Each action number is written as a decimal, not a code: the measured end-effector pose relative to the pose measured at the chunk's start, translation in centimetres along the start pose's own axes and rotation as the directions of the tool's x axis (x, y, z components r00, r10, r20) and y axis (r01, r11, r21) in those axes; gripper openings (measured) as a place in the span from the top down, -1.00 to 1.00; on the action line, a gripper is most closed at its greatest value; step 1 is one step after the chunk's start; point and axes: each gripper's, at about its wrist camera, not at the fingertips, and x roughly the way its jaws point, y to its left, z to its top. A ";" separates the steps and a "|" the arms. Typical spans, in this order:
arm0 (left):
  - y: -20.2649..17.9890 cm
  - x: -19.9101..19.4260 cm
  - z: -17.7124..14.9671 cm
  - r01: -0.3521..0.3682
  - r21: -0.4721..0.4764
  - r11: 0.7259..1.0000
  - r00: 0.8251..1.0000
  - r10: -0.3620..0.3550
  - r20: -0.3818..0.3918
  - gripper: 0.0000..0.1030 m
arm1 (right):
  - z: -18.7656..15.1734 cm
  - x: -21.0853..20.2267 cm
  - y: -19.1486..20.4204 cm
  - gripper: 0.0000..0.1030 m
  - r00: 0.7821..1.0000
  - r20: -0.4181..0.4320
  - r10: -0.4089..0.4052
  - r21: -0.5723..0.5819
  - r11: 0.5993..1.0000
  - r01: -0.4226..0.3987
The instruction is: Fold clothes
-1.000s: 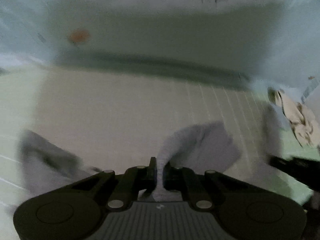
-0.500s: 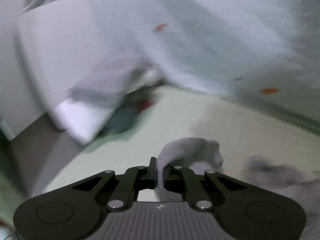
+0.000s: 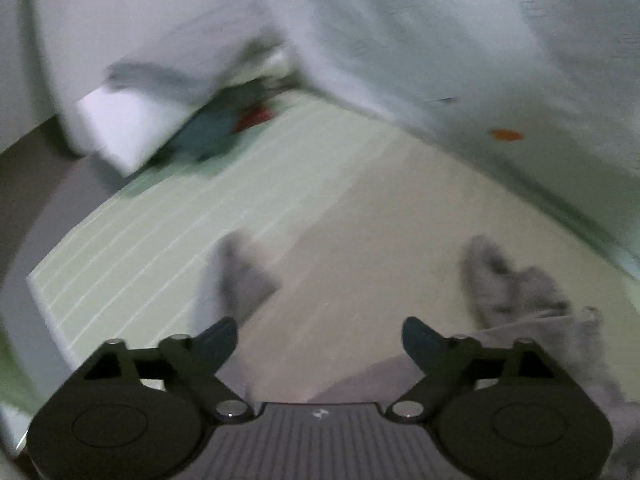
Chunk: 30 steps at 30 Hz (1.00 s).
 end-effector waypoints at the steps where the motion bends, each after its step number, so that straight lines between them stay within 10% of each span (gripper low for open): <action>1: -1.5 0.3 0.1 0.033 0.027 0.999 0.999 -0.033 0.005 -0.94 | 0.3 0.1 0.7 -0.95 1.000 0.010 0.023 -0.008 1.000 -0.023; 10: -12.3 5.5 1.6 0.321 0.132 0.938 0.944 -0.306 -0.125 -0.99 | 2.0 5.7 9.4 -1.00 0.938 -0.152 0.312 -0.080 0.942 -0.326; 17: -17.4 11.9 1.7 0.370 0.114 0.922 0.904 -0.328 -0.274 -0.89 | 0.2 12.7 16.6 -0.70 0.772 -0.419 0.478 -0.016 0.846 -0.532; 20: -18.6 13.9 1.3 0.378 0.098 0.921 0.886 -0.329 -0.327 -0.27 | -1.7 14.3 19.7 -0.27 0.727 -0.503 0.467 -0.067 0.818 -0.571; 24: -18.2 13.4 0.6 0.376 0.105 0.921 0.886 -0.323 -0.333 0.74 | -3.1 13.9 21.1 0.50 0.713 -0.520 0.471 -0.119 0.786 -0.607; 25: -17.7 12.9 0.5 0.390 0.094 0.916 0.880 -0.340 -0.332 0.75 | -3.2 13.4 21.0 0.83 0.715 -0.505 0.484 -0.131 0.775 -0.618; 30: -15.0 8.5 -0.1 0.419 0.113 0.901 0.883 -0.375 -0.283 0.85 | -3.0 7.7 17.6 0.86 0.744 -0.364 0.560 -0.107 0.769 -0.631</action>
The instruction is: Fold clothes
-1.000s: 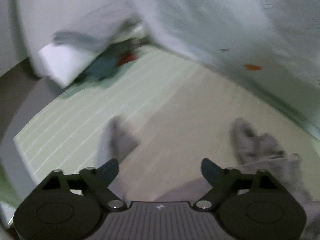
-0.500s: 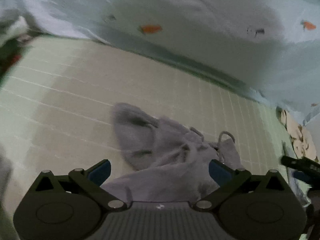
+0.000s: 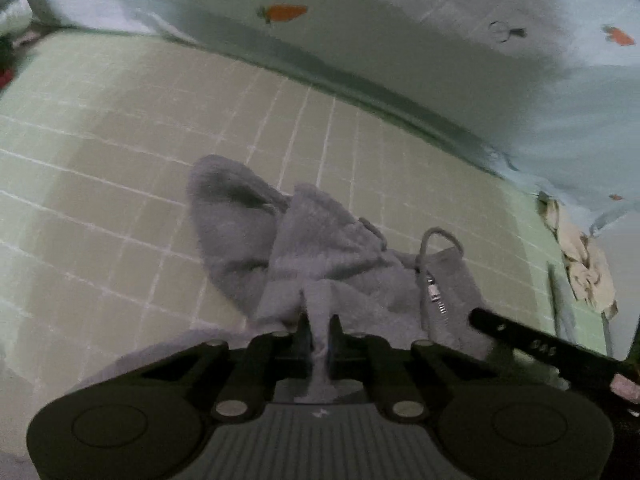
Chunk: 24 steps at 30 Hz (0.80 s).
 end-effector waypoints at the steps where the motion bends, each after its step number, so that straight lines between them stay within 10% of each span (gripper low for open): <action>1: 0.2 -1.1 -0.7 0.004 0.005 1.000 1.000 -0.004 0.008 0.85 | -0.6 -1.5 0.2 0.86 1.000 0.028 0.002 0.001 1.000 -0.002; 7: 2.1 -5.8 -5.2 -0.008 0.014 1.000 1.000 0.008 0.004 0.85 | -6.5 -8.7 2.4 0.85 0.995 0.093 0.034 0.006 0.999 -0.035; 16: 7.2 -4.4 -11.0 -0.072 -0.084 0.994 0.980 0.055 -0.189 0.84 | -12.8 -10.0 5.8 0.82 0.999 -0.032 0.029 -0.013 0.999 -0.030; 24: 8.3 -3.6 -11.2 -0.049 -0.097 0.994 0.978 0.028 -0.207 0.78 | -10.1 -11.3 6.5 0.18 0.996 0.085 -0.006 -0.036 0.999 0.009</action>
